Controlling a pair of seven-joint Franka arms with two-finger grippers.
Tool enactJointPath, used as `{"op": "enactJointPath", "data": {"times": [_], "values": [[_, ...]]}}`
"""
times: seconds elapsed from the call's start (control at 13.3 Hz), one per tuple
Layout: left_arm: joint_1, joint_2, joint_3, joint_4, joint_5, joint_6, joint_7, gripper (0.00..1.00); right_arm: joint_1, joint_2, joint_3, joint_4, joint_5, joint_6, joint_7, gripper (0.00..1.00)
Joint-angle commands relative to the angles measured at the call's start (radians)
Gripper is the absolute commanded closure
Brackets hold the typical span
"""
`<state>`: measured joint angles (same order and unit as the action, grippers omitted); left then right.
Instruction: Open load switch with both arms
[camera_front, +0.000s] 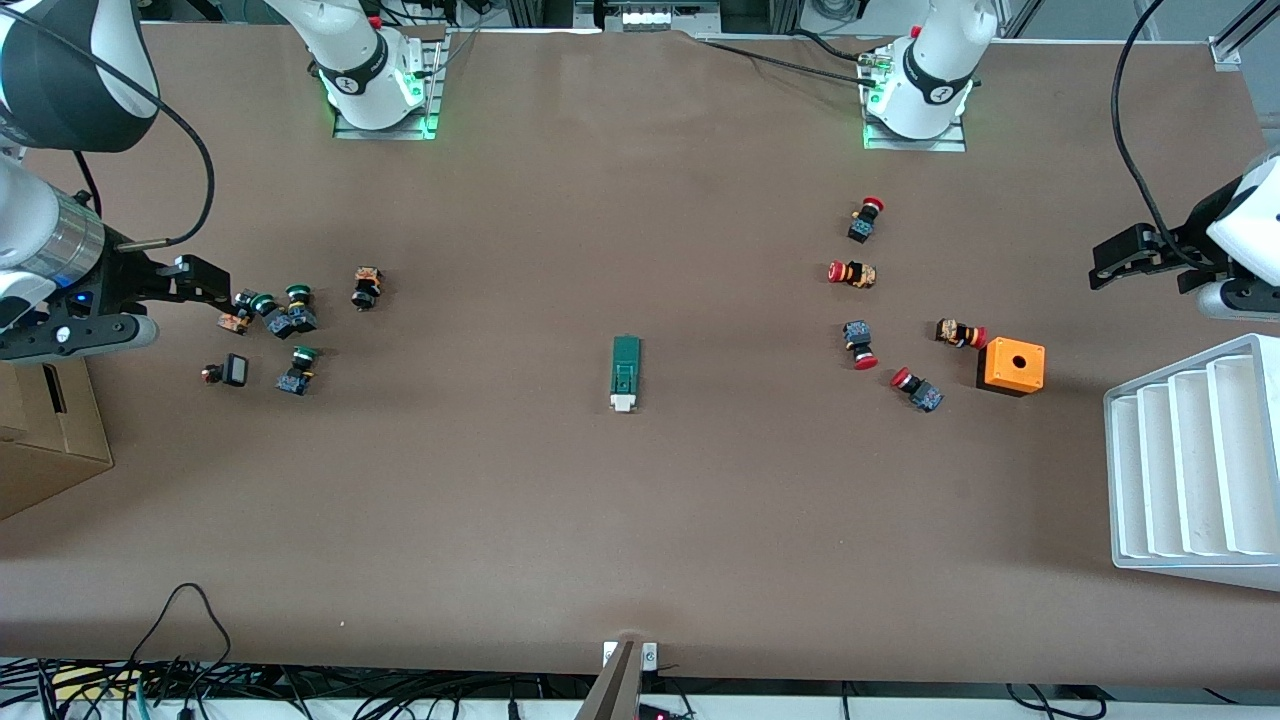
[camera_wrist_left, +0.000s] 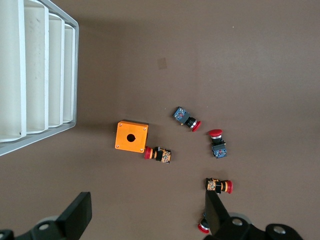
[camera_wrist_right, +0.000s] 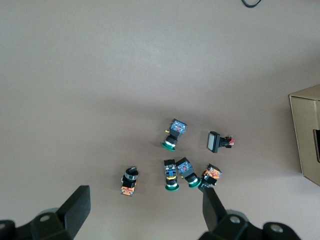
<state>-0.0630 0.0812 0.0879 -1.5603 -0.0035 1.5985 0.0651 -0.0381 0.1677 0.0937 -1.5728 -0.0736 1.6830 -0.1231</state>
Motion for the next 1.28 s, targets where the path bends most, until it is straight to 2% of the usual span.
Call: {"op": "enactJointPath", "data": {"times": [0.0,0.23,0.38,0.53,0.75,0.98,1.2], "values": [[0.006,0.003,-0.003,0.006,-0.021,0.009,0.009,0.00,-0.003,0.019,0.000,0.042,-0.017,-0.023,-0.067,0.01],[-0.009,0.003,-0.007,0.006,-0.047,0.012,0.009,0.00,-0.003,0.010,-0.002,0.042,-0.020,-0.071,-0.108,0.01],[-0.009,0.002,-0.057,0.005,-0.116,0.020,-0.010,0.00,-0.005,0.009,-0.006,0.053,-0.014,-0.071,-0.127,0.01],[-0.009,0.002,-0.133,-0.001,-0.119,0.034,-0.062,0.00,-0.006,0.012,-0.005,0.086,0.003,-0.078,-0.110,0.01],[-0.009,0.003,-0.293,-0.039,-0.118,0.104,-0.232,0.00,-0.025,0.019,-0.012,0.091,0.135,-0.068,0.010,0.01],[-0.009,0.006,-0.433,-0.090,-0.116,0.193,-0.382,0.00,-0.025,0.035,-0.011,0.092,0.166,-0.060,0.111,0.01],[-0.011,0.017,-0.566,-0.157,-0.104,0.317,-0.523,0.00,-0.028,0.064,-0.012,0.092,0.285,0.003,0.233,0.01]]}}
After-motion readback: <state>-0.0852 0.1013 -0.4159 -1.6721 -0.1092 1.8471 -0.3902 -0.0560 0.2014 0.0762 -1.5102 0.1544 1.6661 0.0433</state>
